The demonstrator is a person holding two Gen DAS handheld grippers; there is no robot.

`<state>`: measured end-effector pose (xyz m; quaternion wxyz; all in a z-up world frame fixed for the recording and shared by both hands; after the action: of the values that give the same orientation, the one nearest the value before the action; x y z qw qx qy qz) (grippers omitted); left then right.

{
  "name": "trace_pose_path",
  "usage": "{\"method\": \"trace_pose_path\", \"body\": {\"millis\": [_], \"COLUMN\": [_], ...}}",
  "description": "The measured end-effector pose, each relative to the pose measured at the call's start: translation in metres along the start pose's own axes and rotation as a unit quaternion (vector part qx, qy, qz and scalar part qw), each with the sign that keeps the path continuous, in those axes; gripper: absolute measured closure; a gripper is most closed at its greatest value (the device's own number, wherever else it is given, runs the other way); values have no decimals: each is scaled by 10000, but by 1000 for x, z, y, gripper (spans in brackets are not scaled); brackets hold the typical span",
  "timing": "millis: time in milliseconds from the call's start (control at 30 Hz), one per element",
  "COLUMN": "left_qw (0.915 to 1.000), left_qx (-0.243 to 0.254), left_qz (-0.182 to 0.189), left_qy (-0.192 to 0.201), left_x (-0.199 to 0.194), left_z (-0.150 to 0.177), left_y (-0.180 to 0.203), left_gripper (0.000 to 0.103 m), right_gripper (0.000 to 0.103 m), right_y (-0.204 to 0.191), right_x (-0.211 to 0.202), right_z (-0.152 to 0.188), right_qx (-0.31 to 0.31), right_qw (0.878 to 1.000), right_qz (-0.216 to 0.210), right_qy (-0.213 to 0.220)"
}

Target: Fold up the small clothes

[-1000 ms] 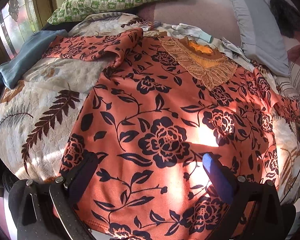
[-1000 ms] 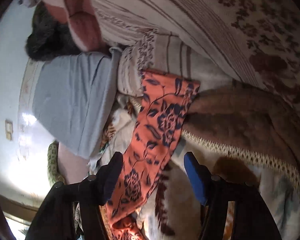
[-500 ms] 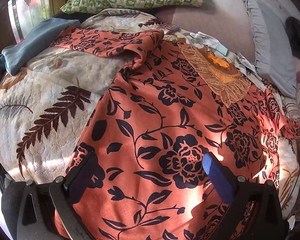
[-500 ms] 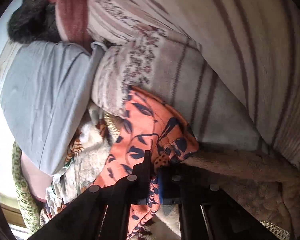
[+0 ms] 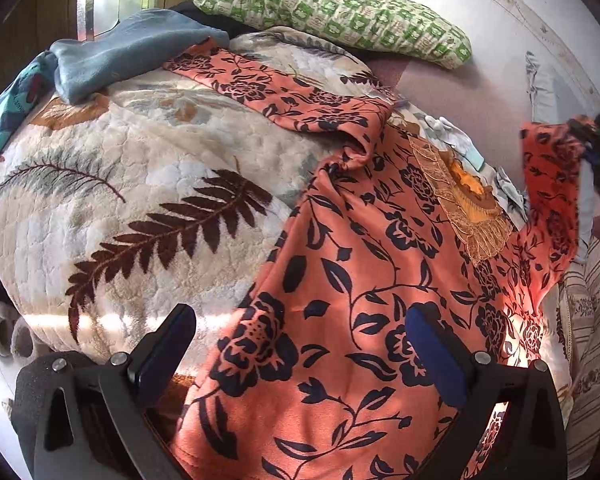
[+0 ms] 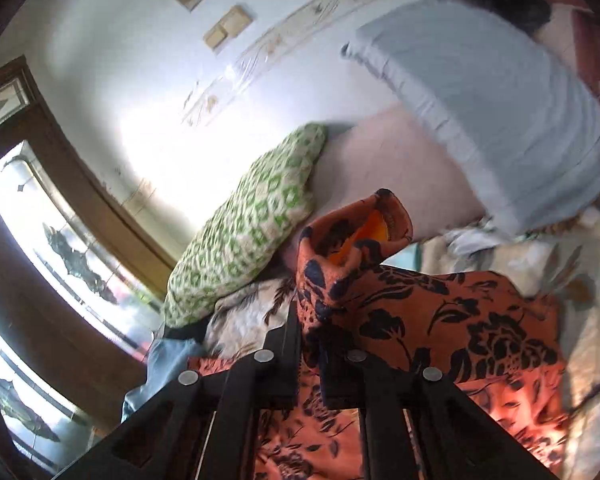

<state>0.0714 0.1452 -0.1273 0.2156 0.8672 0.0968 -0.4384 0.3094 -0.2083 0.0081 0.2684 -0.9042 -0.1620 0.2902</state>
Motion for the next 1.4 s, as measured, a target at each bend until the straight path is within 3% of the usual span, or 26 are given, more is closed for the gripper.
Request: {"method": "trace_pose_path", "body": {"millis": [67,100,200,300,467,633,800,900,933,1000,1067,1167,1233,1333,1400], "left_qw": [9999,9999,9997,9996,9998,9969,9952,9917,9898,9842,9777,9812,9837,9871,9803], "left_qx": [-103,-136,-192,-230,176,541,442,498,754,1536,1851,1606,1147,-20,-1101], "left_qz": [-55,-85,-163,-167,60,535,759,568,350,14,502,1030,1383,1566,1578], "left_qy": [-30,-42,2,-56,-54,-196,-441,-1044,-1161,-884,-855,-305,-14,326,448], "left_x": [0,0,-2,6,29,73,121,170,183,174,153,106,81,71,83], "left_z": [0,-1,-1,-3,-25,-71,-100,-92,-88,-82,-81,-98,-123,-174,-207], "left_y": [-10,-14,-23,-21,23,85,118,123,126,146,158,138,104,25,-41], "left_gripper": [0,0,0,0,0,0,0,0,0,0,0,0,0,0,0], "right_gripper": [51,9,8,8,8,8,8,8,8,8,8,8,8,8,8], "right_y": [-23,-27,-17,22,111,186,228,235,236,234,231,231,230,228,225], "right_x": [53,75,102,79,18,-11,-16,-16,-15,-13,-12,-12,-12,-11,-10], "right_z": [47,75,152,186,146,107,119,125,126,127,128,129,129,130,131], "right_qx": [-167,-244,-28,353,1063,1618,2012,2088,2067,1968,1863,1832,1811,1711,1592], "right_qw": [9967,9922,9775,9756,9833,9758,9711,9727,9733,9754,9773,9781,9784,9800,9820], "right_qz": [-292,-254,-303,-238,538,1124,804,542,522,518,513,461,450,480,509], "right_qy": [-738,-1196,-2087,-2152,-1373,-951,-1006,-855,-845,-841,-865,-873,-885,-892,-878]}}
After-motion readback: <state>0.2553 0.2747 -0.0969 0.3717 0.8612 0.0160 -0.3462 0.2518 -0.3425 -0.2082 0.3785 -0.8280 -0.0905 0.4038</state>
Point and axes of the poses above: each gripper's, at about its wrist camera, not at the fingertips, and x roughly the way its jaws point, y to its right, z to its underside, the point moved 2 cm from there along x, roughly the way its jaws point, and after that the axes turned 3 degrees about y, right-handed, at the moved point
